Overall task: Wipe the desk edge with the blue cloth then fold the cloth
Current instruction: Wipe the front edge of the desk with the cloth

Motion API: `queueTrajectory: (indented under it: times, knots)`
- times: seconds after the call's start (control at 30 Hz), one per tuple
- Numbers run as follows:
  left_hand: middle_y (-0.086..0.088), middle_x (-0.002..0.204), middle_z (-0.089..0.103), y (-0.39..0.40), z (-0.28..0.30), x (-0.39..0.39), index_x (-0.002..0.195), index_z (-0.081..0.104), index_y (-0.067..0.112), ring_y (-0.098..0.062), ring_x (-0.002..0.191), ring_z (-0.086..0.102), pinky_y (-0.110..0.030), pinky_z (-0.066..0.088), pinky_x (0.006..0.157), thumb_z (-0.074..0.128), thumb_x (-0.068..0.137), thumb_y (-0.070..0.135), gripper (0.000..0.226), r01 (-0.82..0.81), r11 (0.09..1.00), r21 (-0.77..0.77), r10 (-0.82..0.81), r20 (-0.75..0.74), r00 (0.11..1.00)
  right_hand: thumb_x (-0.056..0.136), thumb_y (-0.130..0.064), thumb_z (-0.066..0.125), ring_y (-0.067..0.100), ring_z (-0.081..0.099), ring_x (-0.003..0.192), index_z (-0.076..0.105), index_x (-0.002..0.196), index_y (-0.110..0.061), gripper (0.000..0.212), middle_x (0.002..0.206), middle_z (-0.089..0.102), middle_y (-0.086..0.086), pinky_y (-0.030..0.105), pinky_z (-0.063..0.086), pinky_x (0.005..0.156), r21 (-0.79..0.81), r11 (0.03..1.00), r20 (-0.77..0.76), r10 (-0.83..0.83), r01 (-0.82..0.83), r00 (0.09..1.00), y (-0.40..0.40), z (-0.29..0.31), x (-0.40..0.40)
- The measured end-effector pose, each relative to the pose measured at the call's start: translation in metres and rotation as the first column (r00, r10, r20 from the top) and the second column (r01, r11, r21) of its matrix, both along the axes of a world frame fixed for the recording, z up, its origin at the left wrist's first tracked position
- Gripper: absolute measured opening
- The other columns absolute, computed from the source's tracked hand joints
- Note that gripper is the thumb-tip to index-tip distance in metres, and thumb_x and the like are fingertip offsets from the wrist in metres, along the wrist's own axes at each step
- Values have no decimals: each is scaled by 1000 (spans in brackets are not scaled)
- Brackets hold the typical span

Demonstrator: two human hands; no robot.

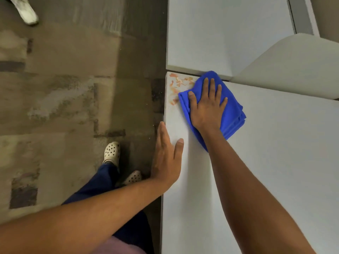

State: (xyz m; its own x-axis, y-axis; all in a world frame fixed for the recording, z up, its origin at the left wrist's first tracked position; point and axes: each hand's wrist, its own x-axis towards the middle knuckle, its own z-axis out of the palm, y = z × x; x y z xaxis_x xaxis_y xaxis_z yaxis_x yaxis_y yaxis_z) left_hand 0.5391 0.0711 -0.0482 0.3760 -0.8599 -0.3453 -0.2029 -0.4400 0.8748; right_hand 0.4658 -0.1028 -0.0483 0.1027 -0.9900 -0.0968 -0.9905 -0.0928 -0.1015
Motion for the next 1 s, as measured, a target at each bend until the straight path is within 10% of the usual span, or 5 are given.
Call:
queueTrajectory:
  times: [0.1, 0.33, 0.67, 0.83, 1.0]
  knots:
    - [-4, 178, 7, 0, -3, -6, 168, -1, 16, -18, 163, 13, -25, 15, 125, 43, 111, 39, 76, -28, 1000, 1, 28, 11, 1000, 112, -54, 19, 29, 6, 165, 7, 169, -19, 69, 179, 8, 4, 54, 7, 134, -20, 998, -2, 56, -56, 998, -11, -2, 2]
    - [-5, 177, 14, 8, -15, -4, 168, 7, 15, -15, 160, 17, 9, 3, 105, 48, 107, 45, 79, -33, 999, -1, 33, -13, 999, 112, -53, 21, 15, 0, 166, 7, 170, -24, 66, 179, 6, -6, 43, 0, 135, 85, 873, 92, 473, -480, 876, 43, 1, -55]
    - [2, 177, 9, 18, -19, -7, 168, 7, 19, -19, 158, 29, -44, 41, 121, 50, 105, 48, 81, -37, 998, -51, 34, -52, 998, 111, -49, 24, 19, 6, 165, 11, 169, -18, 67, 178, 11, -1, 43, 3, 135, 38, 929, 112, 363, -369, 925, -15, 4, -37]
    - [-10, 171, 29, 56, -22, -10, 159, 33, 9, -24, 162, 21, -55, 29, 127, 50, 110, 29, 56, 410, 858, -310, -243, 459, 855, 112, -51, 23, 18, 3, 166, 11, 170, -19, 67, 179, 9, -2, 37, -2, 134, 36, 875, 94, 477, -482, 874, 9, 1, 2]
    - [1, 144, 62, 89, -34, -7, 123, 70, 24, -16, 150, 43, -53, 30, 125, 50, 107, 32, 27, 654, 688, -314, -433, 546, 717, 112, -57, 17, 10, -2, 165, 7, 170, -26, 67, 179, 5, -8, 39, 0, 135, 122, 679, 83, 720, -724, 689, 56, 2, -48]
